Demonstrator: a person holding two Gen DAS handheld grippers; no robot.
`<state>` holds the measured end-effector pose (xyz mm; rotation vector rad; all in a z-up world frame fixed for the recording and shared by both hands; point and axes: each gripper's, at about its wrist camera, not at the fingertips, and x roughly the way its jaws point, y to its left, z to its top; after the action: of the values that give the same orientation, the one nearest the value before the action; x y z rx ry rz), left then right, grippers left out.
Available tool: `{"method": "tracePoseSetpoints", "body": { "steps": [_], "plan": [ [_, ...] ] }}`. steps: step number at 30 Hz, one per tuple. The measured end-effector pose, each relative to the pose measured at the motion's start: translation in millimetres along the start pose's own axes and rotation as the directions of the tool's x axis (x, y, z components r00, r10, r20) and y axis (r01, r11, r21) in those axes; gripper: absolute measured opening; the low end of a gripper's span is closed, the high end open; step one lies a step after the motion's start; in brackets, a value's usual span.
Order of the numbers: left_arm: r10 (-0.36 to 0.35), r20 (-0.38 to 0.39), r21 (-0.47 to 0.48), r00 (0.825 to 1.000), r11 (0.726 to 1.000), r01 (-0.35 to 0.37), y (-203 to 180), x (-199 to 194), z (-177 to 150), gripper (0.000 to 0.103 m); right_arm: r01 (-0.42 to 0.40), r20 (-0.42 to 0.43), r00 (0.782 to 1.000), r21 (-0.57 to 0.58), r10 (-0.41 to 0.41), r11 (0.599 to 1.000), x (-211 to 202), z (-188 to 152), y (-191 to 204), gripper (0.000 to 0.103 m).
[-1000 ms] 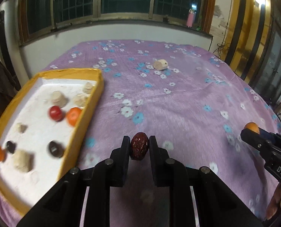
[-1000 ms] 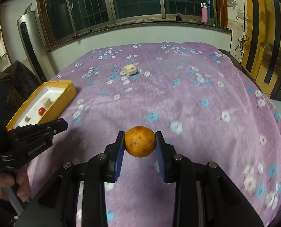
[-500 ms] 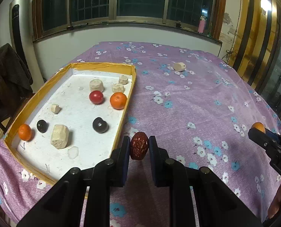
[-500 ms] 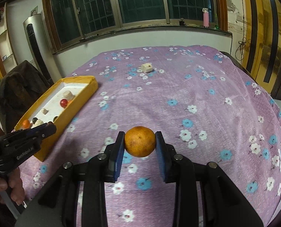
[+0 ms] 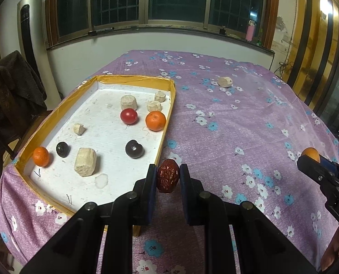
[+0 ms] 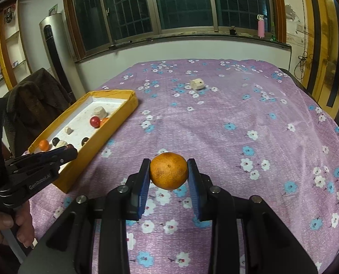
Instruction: Organize fruits
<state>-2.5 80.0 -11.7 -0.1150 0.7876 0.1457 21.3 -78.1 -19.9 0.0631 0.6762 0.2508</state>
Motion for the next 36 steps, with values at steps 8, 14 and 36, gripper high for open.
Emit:
{"method": "tracePoseSetpoints", "body": {
  "steps": [8,14,36],
  "plan": [
    [0.027,-0.004,-0.025,1.0,0.999,-0.027,10.5,-2.1,0.5,0.018,-0.037,0.016,0.999,-0.025,0.038,0.999,0.4,7.5,16.2,0.033],
    [0.056,-0.007,-0.041,0.998,0.998,-0.057,24.4,-4.0,2.4,0.018,-0.073,0.009,0.997,-0.042,0.074,0.996,7.2,15.6,32.8,0.033],
    [0.211,-0.057,-0.18,0.976,0.959,-0.218,127.4,26.7,25.4,0.018,-0.165,-0.07,0.985,-0.161,0.155,0.973,77.8,61.7,115.4,0.033]
  ]
}}
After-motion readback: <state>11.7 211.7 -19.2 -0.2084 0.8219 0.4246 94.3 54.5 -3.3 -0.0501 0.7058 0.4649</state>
